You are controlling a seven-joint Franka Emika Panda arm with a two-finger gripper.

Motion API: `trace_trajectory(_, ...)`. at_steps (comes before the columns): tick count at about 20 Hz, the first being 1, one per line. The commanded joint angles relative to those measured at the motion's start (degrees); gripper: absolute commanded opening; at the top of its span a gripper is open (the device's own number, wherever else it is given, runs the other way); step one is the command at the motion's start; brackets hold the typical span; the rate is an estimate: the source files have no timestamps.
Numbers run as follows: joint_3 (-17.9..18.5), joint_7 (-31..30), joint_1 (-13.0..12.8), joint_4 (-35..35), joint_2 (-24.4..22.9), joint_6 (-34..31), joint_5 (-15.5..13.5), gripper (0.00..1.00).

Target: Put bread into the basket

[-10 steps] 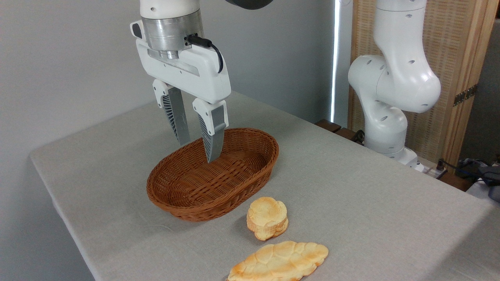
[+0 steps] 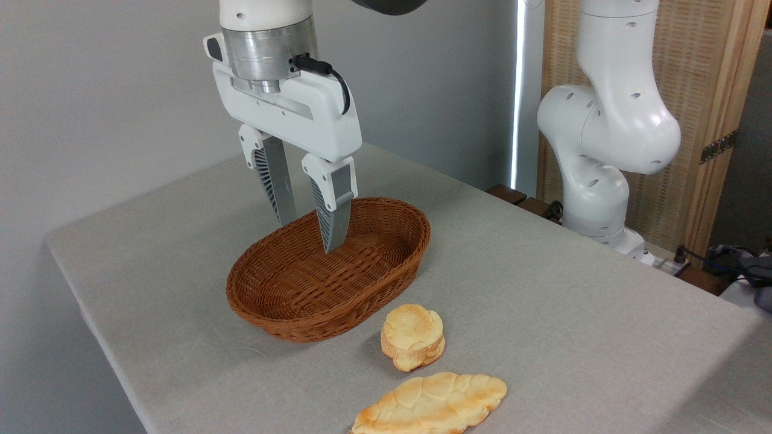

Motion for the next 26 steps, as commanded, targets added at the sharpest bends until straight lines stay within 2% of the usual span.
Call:
trace_trajectory(1, 0.65, 1.3, -0.35, -0.33, -0.89, -2.06, -0.83, 1.0)
trace_trajectory(4, 0.48, 4.09, -0.35, -2.34, -2.03, -1.71, -0.74, 1.0)
trace_trajectory(7, 0.74, 16.12, -0.17, -6.3, -4.75, -1.7, -0.74, 1.0)
trace_trajectory(12, 1.27, 26.16, -0.08, -7.19, -5.11, -1.18, -0.65, 1.0)
trace_trajectory(13, 1.35, 28.0, -0.08, -7.45, -5.11, -1.09, -0.22, 1.0)
trace_trajectory(15, 1.27, 34.31, 0.88, -8.68, -5.11, -1.0, 2.67, 1.0)
trace_trajectory(18, 1.35, 39.26, 1.06, -10.79, -5.02, -0.65, 3.3, 1.0)
trace_trajectory(20, 1.27, 40.14, 1.06, -13.41, -5.02, 2.32, 3.82, 1.0)
trace_trajectory(21, 0.74, 41.28, 0.97, -15.35, -5.02, 4.77, 4.96, 1.0)
trace_trajectory(23, 0.48, 45.05, 0.88, -18.52, -5.11, 8.13, 6.99, 1.0)
trace_trajectory(26, 0.48, 51.29, 0.97, -21.24, -5.29, 11.99, 8.04, 1.0)
